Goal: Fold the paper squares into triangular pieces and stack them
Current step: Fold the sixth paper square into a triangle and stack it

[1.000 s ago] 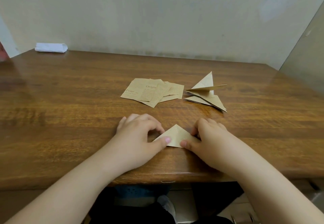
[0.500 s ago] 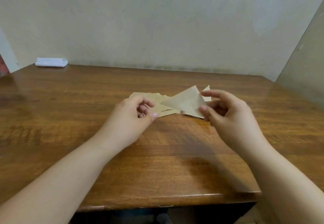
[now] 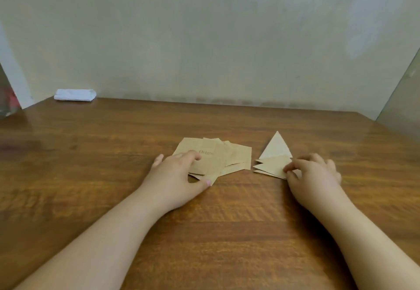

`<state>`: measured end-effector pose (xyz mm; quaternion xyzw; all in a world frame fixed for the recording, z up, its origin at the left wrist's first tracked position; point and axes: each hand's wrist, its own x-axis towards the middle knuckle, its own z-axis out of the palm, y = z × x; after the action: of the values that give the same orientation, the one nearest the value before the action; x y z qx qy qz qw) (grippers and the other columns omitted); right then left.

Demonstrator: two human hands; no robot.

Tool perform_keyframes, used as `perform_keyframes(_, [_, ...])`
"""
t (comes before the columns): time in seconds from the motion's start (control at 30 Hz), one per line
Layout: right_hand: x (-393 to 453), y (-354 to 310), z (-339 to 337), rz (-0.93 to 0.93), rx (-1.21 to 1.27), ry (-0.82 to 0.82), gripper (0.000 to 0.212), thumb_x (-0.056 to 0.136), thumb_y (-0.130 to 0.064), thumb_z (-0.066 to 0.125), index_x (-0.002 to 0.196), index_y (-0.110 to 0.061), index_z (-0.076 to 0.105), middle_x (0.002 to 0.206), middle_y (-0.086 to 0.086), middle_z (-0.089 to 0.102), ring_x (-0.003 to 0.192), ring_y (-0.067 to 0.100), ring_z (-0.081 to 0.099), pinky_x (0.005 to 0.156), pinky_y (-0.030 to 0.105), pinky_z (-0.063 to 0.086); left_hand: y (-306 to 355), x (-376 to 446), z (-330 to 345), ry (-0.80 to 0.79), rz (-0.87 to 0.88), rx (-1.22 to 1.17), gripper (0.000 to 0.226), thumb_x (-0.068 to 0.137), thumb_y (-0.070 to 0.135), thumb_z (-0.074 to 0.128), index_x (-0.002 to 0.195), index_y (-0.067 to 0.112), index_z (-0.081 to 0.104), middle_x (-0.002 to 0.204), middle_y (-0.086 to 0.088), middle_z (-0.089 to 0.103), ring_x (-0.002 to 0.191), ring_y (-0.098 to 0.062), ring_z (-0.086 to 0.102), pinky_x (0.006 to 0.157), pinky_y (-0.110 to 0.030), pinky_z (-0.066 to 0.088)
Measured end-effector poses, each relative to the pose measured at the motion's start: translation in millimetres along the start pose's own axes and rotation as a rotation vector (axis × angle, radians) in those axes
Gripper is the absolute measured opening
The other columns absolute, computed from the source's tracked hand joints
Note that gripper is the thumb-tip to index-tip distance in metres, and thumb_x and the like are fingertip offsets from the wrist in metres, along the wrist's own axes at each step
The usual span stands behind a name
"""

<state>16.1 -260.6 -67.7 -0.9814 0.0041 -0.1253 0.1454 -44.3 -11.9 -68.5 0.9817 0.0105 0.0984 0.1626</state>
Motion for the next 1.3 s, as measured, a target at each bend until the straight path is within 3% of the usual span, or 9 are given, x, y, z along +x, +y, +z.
perform_keyframes(0.3, [-7.7,1.4,2.4,-0.111,0.041,0.223,0.022,0.092,-0.029,0.054,0.110,-0.027,0.066,0.137,-0.001,0.043,0.125,0.021,0.021,0.099,0.037,0.013,0.2,-1.1,0.5,0.192,0.130,0.088,0.020,0.095,0.025,0.049,0.107,0.031,0.063,0.112,0.014,0.062,0.109,-0.009,0.053,0.102,-0.029,0.033])
perform_keyframes(0.47, [-14.7,-2.2,-2.5,-0.370,0.178,0.414,0.026,0.084,-0.010,0.066,0.110,-0.017,0.067,0.125,0.007,0.054,0.120,0.031,0.039,0.095,0.046,0.026,9.8,-14.6,-7.3,0.263,0.105,0.077,0.019,0.095,0.022,0.047,0.101,0.026,0.064,0.104,0.010,0.064,0.099,-0.014,0.057,0.085,-0.027,0.040])
perform_keyframes(0.7, [-67.6,-26.5,-17.2,-0.790,0.290,0.048,0.041,0.078,-0.019,0.073,0.117,-0.026,0.064,0.118,-0.015,0.054,0.093,-0.008,0.044,0.083,-0.001,0.032,49.2,-58.9,-32.9,0.155,0.227,0.287,0.018,0.095,0.016,0.044,0.093,0.024,0.060,0.095,0.004,0.064,0.093,-0.021,0.059,0.077,-0.029,0.042])
perform_keyframes(0.8, [-98.5,-28.2,-12.6,-0.770,0.312,0.036,0.022,0.075,-0.030,0.066,0.096,-0.033,0.069,0.099,-0.022,0.060,0.070,-0.005,0.047,0.060,-0.001,0.034,66.0,-89.4,-28.8,0.235,0.375,0.254,0.013,0.066,0.010,0.066,0.067,0.021,0.061,0.065,0.004,0.060,0.061,-0.017,0.060,0.059,-0.021,0.041])
perform_keyframes(0.87, [-113.3,-24.8,-11.0,-0.750,0.398,0.036,0.017,0.075,-0.033,0.056,0.086,-0.035,0.068,0.090,-0.023,0.062,0.070,-0.004,0.055,0.057,0.006,0.043,64.6,-107.2,-19.1,0.318,0.462,0.124,0.012,0.059,0.010,0.062,0.055,0.021,0.058,0.051,0.006,0.052,0.046,-0.014,0.053,0.052,-0.020,0.044])
perform_keyframes(0.97, [-131.0,-13.3,-11.6,-0.784,0.478,0.088,0.014,0.072,-0.020,0.065,0.082,-0.030,0.069,0.094,-0.024,0.065,0.085,-0.009,0.061,0.070,0.007,0.049,52.4,-134.2,-3.3,0.396,0.484,0.033,0.015,0.058,0.007,0.065,0.066,0.019,0.066,0.066,0.007,0.060,0.061,-0.010,0.058,0.061,-0.022,0.052])
perform_keyframes(1.1, [-149.8,1.1,-12.0,-0.795,0.569,0.235,0.009,0.080,-0.026,0.065,0.082,-0.023,0.073,0.106,-0.020,0.066,0.101,-0.009,0.060,0.080,0.005,0.047,28.3,-155.9,13.1,0.402,0.191,-0.130,0.055,0.043,0.010,0.088,0.093,0.024,0.069,0.090,0.012,0.048,0.082,-0.003,0.042,0.062,-0.015,0.042])
perform_keyframes(1.2, [-156.3,3.5,-11.7,-0.768,0.638,0.300,0.020,0.082,-0.030,0.059,0.083,-0.017,0.074,0.110,-0.013,0.067,0.104,-0.004,0.061,0.083,0.009,0.048,25.8,-164.6,13.1,0.402,0.049,-0.275,0.067,0.054,0.024,0.086,0.112,0.043,0.058,0.089,0.022,0.039,0.082,0.000,0.044,0.056,-0.006,0.031])
perform_keyframes(1.3, [-159.2,1.0,-16.3,-0.735,0.736,0.302,0.019,0.080,-0.031,0.060,0.085,-0.018,0.073,0.112,-0.014,0.066,0.108,-0.002,0.061,0.087,0.010,0.048,31.5,-167.7,5.1,0.409,0.043,-0.417,0.074,0.063,0.024,0.082,0.119,0.059,0.048,0.096,0.026,0.045,0.090,0.003,0.049,0.056,-0.011,0.042])
